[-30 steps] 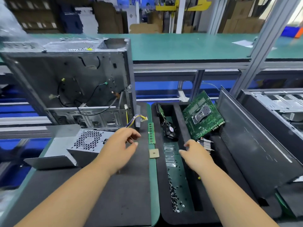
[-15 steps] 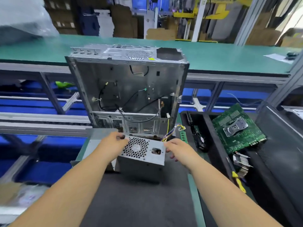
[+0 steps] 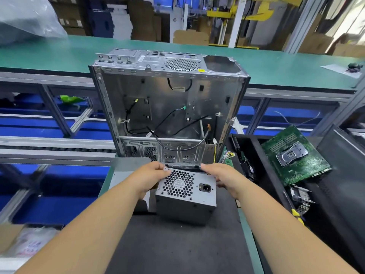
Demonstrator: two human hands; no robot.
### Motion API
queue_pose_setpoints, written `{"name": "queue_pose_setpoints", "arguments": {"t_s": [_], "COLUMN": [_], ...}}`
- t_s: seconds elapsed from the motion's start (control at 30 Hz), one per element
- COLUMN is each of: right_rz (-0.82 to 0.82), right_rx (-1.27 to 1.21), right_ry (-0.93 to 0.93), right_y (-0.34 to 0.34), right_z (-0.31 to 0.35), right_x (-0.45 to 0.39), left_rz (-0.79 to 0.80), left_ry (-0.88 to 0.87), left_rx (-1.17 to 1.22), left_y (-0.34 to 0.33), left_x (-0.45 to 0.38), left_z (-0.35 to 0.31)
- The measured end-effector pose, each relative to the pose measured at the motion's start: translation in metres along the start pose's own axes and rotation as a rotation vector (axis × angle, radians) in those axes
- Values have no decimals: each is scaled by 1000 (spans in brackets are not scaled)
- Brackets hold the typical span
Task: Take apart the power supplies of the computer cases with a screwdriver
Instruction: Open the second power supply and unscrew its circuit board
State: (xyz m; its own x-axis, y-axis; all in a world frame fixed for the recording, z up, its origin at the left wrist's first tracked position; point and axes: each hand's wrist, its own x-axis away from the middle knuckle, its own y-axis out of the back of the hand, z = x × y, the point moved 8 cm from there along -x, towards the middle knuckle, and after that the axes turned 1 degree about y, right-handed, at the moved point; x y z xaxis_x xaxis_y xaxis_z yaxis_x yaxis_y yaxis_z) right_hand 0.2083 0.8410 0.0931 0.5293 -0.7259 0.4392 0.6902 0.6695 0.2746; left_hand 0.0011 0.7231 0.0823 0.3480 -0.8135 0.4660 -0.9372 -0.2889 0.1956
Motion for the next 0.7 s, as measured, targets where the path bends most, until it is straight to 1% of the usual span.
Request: {"name": "queue_pose_setpoints", "arguments": {"t_s": [0.1, 0.27, 0.33, 0.4, 0.53, 0.63, 0.7], "right_rz": [107, 138, 100, 15, -173, -203, -181], "right_rx": [231, 307, 344, 339, 513, 623, 693], "right_ry": [90, 179, 213, 252, 429, 503, 497], "right_y": [-3, -7, -6, -1, 8, 7, 3], "right_z": [9, 27, 32, 37, 53, 54, 45], "right_x": [7, 19, 24, 30, 43, 49, 51], "left_rz": [-1, -33, -34, -26, -36, -77, -75], "left_ry": [-27, -81, -118, -184, -342, -412, -434], "left_rx": [40, 43, 63, 64, 5, -27, -78], "left_y": [1, -1, -1, 0, -2, -6, -8], "left_x": [2, 7, 11, 17, 28, 32, 32], "left_z": [-1, -5, -8, -12, -20, -18, -13]}}
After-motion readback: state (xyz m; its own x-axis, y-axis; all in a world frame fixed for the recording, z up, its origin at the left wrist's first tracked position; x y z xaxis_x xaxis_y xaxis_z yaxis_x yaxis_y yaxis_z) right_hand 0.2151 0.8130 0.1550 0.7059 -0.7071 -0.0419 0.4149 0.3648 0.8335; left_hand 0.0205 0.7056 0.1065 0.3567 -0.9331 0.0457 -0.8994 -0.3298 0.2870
